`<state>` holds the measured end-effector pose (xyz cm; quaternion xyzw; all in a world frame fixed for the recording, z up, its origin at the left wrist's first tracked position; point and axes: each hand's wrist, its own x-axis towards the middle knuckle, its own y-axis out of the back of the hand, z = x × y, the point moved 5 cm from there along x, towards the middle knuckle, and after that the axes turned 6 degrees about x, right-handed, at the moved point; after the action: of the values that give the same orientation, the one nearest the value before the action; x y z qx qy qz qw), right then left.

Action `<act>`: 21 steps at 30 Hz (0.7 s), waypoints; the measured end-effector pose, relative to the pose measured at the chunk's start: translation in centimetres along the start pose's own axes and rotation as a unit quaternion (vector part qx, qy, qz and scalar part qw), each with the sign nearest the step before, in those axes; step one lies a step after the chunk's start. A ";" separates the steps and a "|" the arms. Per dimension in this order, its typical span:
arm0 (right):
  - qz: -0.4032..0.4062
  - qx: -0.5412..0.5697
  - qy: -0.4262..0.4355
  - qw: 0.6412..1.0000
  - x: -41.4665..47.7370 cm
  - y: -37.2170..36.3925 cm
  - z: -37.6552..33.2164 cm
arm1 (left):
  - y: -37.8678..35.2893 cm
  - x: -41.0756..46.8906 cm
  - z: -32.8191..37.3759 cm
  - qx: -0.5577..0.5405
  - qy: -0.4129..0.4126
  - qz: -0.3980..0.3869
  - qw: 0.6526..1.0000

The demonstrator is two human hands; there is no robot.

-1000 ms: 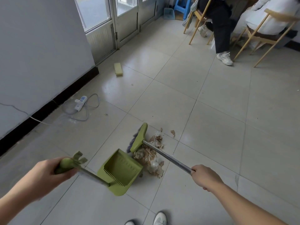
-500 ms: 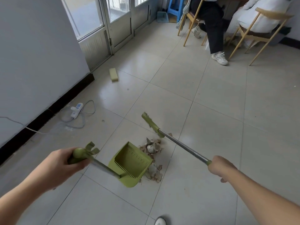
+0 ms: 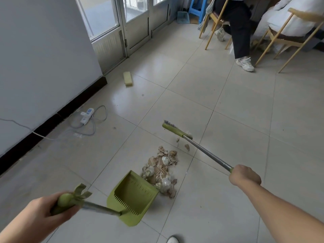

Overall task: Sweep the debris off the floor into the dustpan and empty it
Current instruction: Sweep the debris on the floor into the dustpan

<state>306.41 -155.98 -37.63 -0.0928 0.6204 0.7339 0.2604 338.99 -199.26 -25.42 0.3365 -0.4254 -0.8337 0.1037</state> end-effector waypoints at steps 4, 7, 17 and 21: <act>0.020 -0.012 -0.004 1.000 0.9 0.4 -1.0 | -1.0 -0.6 -1.1 0.002 0.008 -0.007 1.000; 0.037 -0.024 -0.008 0.999 1.9 0.8 -1.3 | -1.5 -0.5 -1.0 -0.007 0.007 -0.001 1.000; 0.035 -0.005 -0.018 0.999 2.8 1.6 -2.2 | -3.0 0.9 -2.5 -0.017 0.039 -0.009 0.999; 0.048 0.002 -0.013 0.999 4.1 1.1 -2.1 | -3.1 1.3 -2.8 -0.018 0.048 0.005 0.999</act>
<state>302.02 -157.04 -39.05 -0.0533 0.6219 0.7457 0.2330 340.20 -199.72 -29.64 0.3723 -0.4066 -0.8234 0.1346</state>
